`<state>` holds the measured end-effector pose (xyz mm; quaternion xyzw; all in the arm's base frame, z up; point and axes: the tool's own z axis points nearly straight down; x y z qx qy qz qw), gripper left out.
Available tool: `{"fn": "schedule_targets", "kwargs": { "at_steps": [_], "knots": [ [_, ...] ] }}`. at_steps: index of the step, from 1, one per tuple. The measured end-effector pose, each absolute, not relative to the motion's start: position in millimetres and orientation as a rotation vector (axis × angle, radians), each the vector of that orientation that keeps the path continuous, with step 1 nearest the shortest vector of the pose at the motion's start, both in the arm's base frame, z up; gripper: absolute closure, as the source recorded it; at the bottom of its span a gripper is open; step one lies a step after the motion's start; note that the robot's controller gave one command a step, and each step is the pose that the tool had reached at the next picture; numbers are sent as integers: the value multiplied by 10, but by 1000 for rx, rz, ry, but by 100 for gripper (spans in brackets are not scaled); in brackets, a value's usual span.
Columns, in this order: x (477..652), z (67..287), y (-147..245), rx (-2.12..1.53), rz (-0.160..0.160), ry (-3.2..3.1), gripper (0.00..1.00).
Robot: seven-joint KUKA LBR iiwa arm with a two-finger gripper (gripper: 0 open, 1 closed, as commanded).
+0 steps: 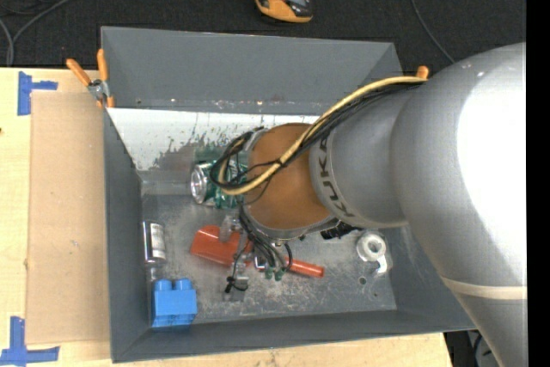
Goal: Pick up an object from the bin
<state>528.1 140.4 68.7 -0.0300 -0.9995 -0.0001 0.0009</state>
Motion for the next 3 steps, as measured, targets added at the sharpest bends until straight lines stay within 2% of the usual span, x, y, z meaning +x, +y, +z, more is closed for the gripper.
{"fn": "schedule_targets", "kwargs": {
  "at_steps": [1, 2, 3],
  "knots": [
    [5243, 684, 1515, -91, -4, -3142, 0],
    [5282, 695, 1437, -95, -4, -3142, 100],
    [5282, 695, 1437, -96, -4, -3142, 100]
  ]
}}
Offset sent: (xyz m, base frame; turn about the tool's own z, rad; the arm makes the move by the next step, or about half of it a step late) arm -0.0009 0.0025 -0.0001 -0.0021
